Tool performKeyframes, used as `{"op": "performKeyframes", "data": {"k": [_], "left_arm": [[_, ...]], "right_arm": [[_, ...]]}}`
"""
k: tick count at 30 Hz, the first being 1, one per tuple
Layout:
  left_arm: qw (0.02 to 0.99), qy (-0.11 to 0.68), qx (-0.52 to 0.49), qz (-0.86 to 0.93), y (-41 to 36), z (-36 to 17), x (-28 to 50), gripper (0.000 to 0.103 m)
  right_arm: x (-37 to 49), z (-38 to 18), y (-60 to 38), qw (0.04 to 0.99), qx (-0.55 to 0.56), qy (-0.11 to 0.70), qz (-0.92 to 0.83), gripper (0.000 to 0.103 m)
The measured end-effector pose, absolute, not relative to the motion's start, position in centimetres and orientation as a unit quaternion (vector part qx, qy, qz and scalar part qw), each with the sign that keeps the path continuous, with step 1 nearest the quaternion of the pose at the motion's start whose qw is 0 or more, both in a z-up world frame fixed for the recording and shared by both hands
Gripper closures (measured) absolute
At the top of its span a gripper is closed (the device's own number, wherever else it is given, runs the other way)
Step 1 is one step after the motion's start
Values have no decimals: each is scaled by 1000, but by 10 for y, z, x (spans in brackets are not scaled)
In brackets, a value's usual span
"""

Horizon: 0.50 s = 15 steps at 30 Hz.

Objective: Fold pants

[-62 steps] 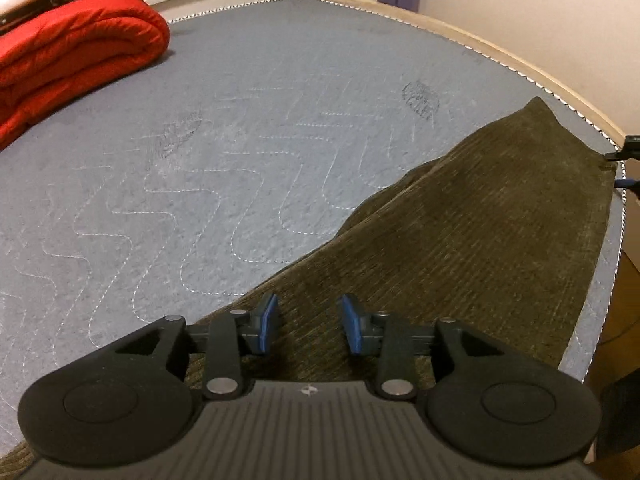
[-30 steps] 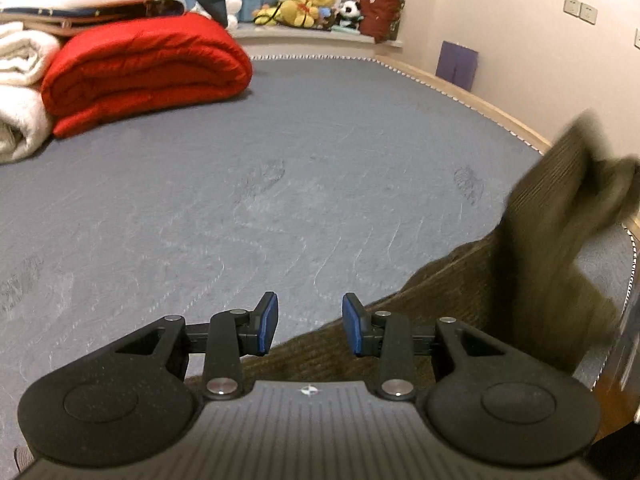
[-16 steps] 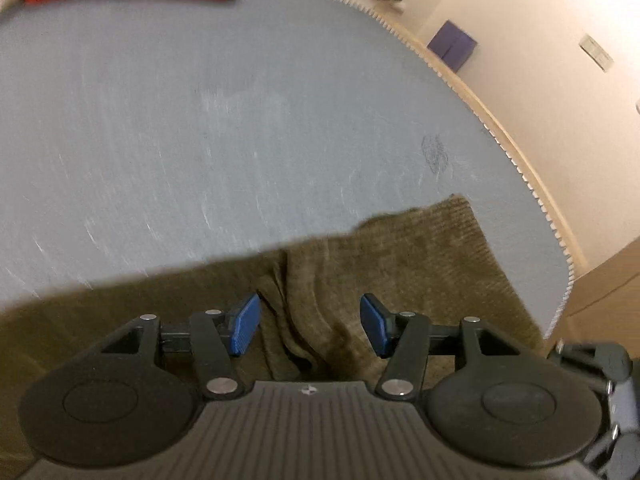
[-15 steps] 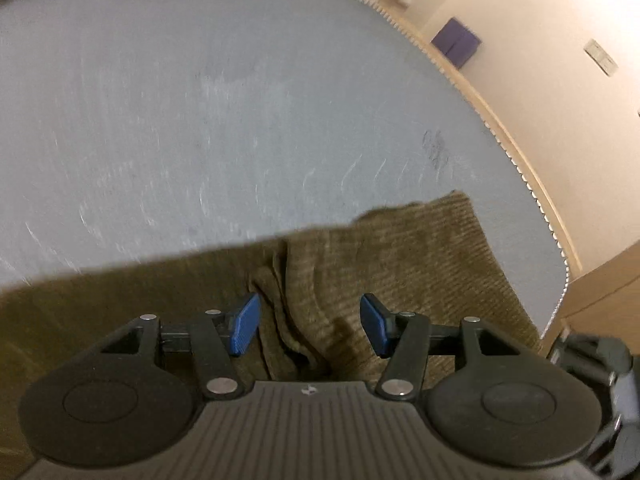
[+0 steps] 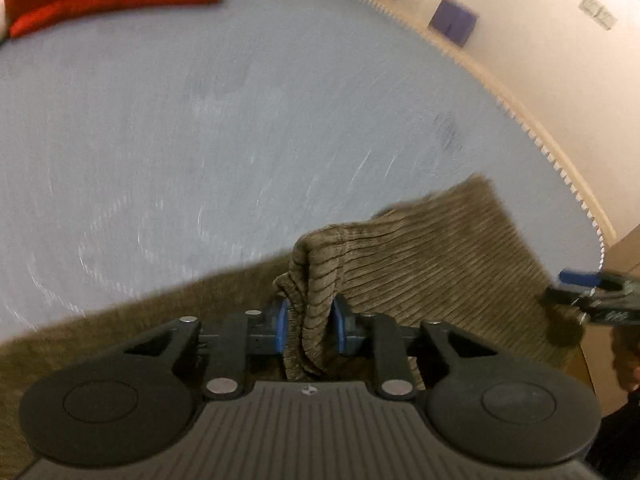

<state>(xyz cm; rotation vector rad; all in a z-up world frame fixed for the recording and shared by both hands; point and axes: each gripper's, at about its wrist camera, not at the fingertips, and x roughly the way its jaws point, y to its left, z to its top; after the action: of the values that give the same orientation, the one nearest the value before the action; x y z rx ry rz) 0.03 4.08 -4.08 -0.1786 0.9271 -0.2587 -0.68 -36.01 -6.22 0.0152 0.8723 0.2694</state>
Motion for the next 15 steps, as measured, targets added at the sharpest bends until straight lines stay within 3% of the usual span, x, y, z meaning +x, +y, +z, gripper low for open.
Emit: {"op": "performKeyframes", "data": {"k": [3, 6, 9, 15], "left_arm": [[916, 382, -53, -115, 38, -20, -9, 80], [899, 425, -41, -92, 41, -44, 6, 70], [893, 443, -59, -55, 49, -57, 8, 45], [916, 395, 19, -66, 25, -34, -10, 41]], "right_arm": [[-9, -65, -368, 892, 11, 433, 129, 18], [-8, -70, -361, 889, 10, 442, 124, 16], [-3, -79, -360, 878, 20, 462, 125, 16], [2, -94, -371, 852, 74, 506, 115, 16]]}}
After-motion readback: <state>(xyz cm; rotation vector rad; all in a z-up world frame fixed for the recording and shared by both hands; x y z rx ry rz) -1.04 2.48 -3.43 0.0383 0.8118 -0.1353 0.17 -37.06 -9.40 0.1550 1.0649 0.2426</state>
